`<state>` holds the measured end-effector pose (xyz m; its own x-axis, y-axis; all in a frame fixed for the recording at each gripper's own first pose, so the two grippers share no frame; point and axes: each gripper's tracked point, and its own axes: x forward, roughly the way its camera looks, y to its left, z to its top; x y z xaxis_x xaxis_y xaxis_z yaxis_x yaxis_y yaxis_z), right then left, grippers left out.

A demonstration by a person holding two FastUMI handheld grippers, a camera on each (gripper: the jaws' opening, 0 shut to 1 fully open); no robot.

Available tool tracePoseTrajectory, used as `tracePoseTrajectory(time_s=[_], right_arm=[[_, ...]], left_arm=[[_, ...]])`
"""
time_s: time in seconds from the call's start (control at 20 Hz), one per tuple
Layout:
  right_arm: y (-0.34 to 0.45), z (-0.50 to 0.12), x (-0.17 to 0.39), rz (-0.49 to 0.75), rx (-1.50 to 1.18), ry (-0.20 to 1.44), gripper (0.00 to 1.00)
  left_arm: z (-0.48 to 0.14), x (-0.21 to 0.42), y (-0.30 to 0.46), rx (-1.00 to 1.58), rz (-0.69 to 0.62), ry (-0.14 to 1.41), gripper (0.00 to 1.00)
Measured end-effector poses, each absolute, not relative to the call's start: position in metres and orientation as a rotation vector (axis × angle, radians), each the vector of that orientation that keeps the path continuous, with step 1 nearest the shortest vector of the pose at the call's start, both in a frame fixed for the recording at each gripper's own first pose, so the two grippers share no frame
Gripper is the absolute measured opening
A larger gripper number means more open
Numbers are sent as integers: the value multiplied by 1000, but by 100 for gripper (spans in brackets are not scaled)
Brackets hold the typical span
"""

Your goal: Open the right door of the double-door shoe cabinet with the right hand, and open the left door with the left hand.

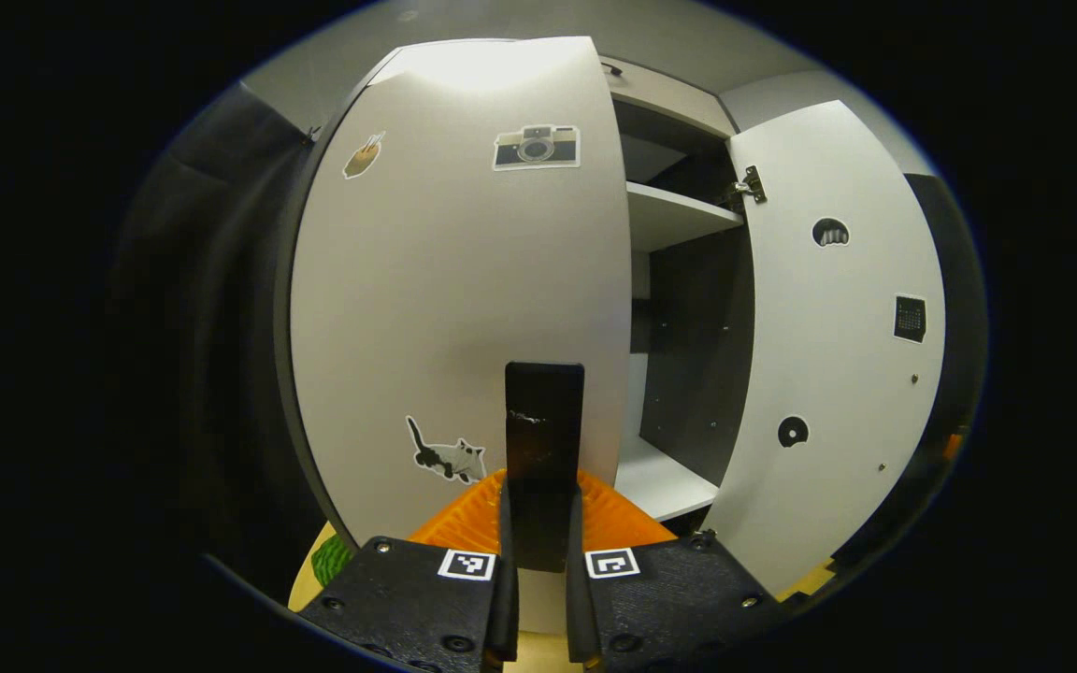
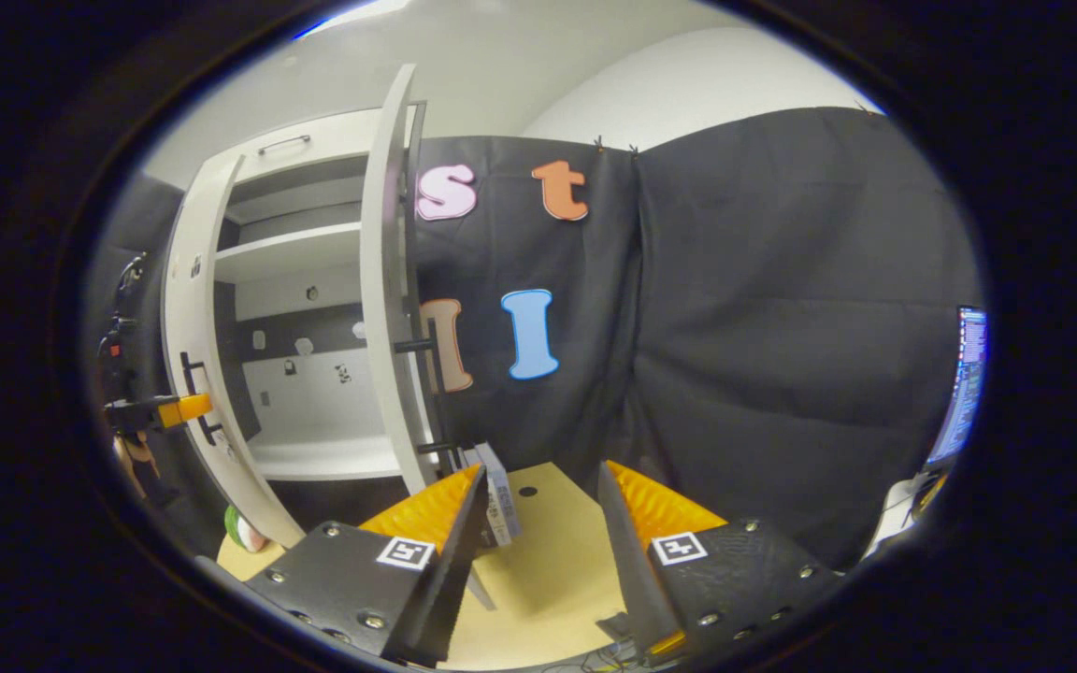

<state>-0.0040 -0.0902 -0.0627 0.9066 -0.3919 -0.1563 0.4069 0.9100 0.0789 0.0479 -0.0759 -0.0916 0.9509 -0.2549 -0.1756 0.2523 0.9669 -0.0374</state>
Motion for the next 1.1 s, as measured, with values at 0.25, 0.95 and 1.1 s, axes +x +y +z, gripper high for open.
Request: tracePoseTrajectory(time_s=[0.25,0.95,1.1], right_arm=[[-82,-63,6,-374,114,136,67],[-73,-73,22,-349,131,166,73],[-73,-73,24,-353,136,169,67]], left_arm=[[-89,32,-63,-18,-256,185,21],[-84,-8,-20,-35,-214,190,21],[-82,-16,-8,-27,-196,188,20]])
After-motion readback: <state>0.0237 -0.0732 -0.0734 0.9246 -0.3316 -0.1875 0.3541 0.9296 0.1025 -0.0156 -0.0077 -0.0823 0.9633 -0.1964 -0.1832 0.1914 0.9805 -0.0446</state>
